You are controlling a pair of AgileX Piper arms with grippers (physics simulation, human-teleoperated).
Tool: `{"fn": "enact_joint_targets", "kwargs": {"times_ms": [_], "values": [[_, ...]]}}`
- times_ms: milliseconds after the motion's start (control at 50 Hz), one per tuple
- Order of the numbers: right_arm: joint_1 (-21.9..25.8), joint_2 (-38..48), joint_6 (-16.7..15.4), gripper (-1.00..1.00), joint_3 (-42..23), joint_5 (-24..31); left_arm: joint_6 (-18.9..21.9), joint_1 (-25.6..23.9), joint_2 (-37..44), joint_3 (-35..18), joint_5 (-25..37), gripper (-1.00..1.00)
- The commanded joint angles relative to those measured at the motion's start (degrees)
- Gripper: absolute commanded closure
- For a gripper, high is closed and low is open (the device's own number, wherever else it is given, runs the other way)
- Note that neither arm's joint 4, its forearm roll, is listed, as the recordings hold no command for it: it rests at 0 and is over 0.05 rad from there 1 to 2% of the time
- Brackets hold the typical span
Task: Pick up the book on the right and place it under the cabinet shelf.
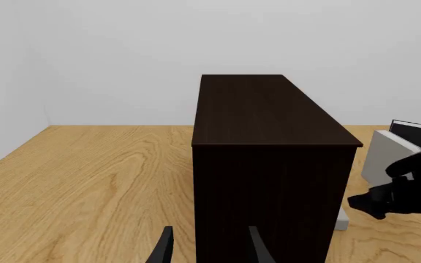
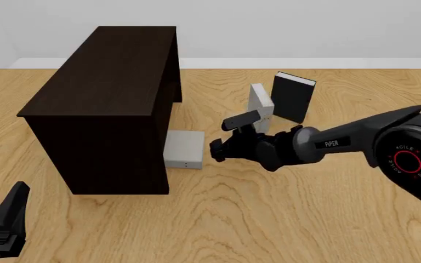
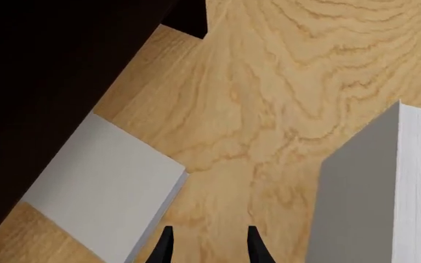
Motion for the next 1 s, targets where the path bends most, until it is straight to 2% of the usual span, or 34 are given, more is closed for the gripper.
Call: {"fn": "enact_joint_targets", "kwargs": {"times_ms": [20, 560, 1000], "values": [[0.1, 2.6, -0.8, -1.0, -1.5, 0.0, 0.0, 0.0, 0.0, 0.0, 0.0, -1.0], [0.6, 6.9, -1.6, -1.0, -6.4, 1.0, 0.0, 0.0, 0.0, 0.0, 0.0, -1.0], [2.4, 6.2, -2.2, -1.0, -9.0, 2.1, 0.0, 0.0, 0.0, 0.0, 0.0, -1.0]]}}
